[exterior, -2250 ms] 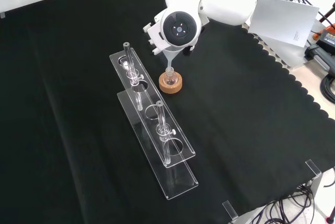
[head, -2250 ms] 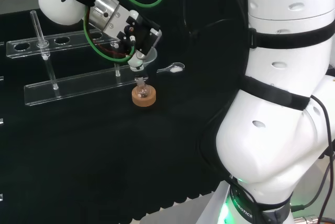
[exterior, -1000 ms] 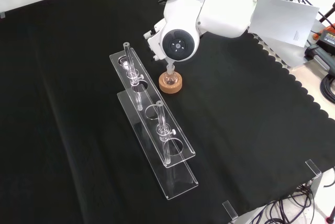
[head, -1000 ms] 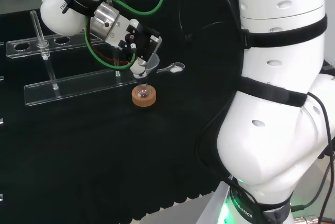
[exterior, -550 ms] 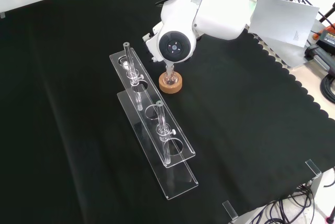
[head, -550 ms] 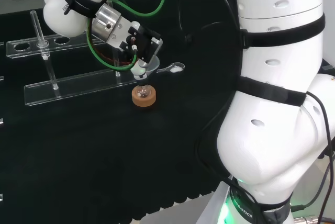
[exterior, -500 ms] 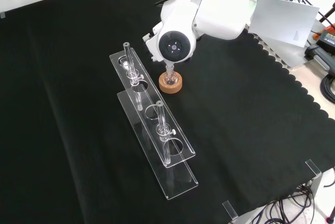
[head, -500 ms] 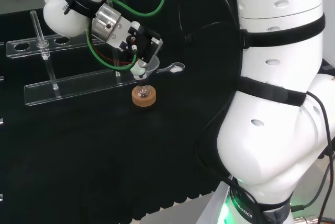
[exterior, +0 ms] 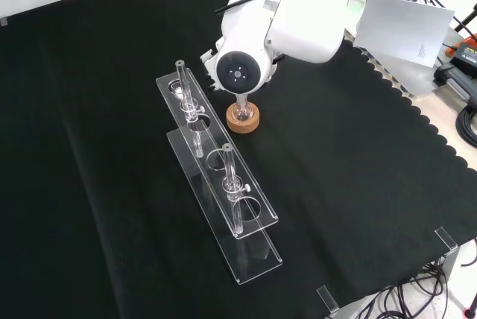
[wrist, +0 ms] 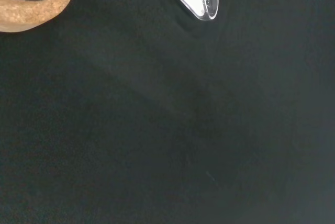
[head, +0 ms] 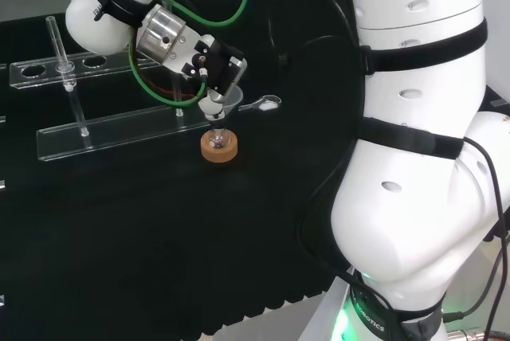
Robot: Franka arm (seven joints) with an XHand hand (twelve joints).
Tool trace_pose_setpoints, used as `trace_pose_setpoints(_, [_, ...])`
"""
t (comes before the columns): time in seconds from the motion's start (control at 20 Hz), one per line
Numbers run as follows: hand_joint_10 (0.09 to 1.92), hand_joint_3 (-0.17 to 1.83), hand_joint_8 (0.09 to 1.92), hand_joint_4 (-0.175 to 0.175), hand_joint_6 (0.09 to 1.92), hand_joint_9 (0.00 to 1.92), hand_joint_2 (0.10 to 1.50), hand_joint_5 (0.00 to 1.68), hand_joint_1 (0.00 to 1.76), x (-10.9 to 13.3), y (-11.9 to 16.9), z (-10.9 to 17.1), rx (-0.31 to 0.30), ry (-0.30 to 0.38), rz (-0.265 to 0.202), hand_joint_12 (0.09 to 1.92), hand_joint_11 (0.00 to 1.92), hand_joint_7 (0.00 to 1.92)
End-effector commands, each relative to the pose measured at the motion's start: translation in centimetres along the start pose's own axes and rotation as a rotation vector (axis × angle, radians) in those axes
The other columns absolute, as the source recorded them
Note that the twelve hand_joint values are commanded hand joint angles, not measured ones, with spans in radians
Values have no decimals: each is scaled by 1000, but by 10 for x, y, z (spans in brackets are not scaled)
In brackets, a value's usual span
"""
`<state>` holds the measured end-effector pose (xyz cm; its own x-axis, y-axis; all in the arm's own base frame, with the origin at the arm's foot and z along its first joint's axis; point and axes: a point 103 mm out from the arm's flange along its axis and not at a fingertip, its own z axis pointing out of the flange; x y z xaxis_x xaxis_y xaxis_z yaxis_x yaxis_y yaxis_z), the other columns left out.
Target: Place the funnel on the round-bottom flask.
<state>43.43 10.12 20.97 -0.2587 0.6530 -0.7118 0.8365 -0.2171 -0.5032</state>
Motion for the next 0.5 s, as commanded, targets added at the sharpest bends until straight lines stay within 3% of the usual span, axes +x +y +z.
trace_pose_setpoints(0.05, [416, -175, 774, -44, 379, 1019, 1025, 402, 691, -2, -3, 0, -15, 14, -6, 1253, 572, 595])
trace_pose_setpoints(0.25, [465, -175, 770, -45, 339, 984, 1017, 397, 678, 2, -6, 0, -52, 26, -19, 1257, 564, 576])
trace_pose_setpoints(0.5, [482, -175, 764, -46, 307, 953, 1013, 386, 673, 7, -8, -2, -10, 4, -18, 1260, 557, 547])
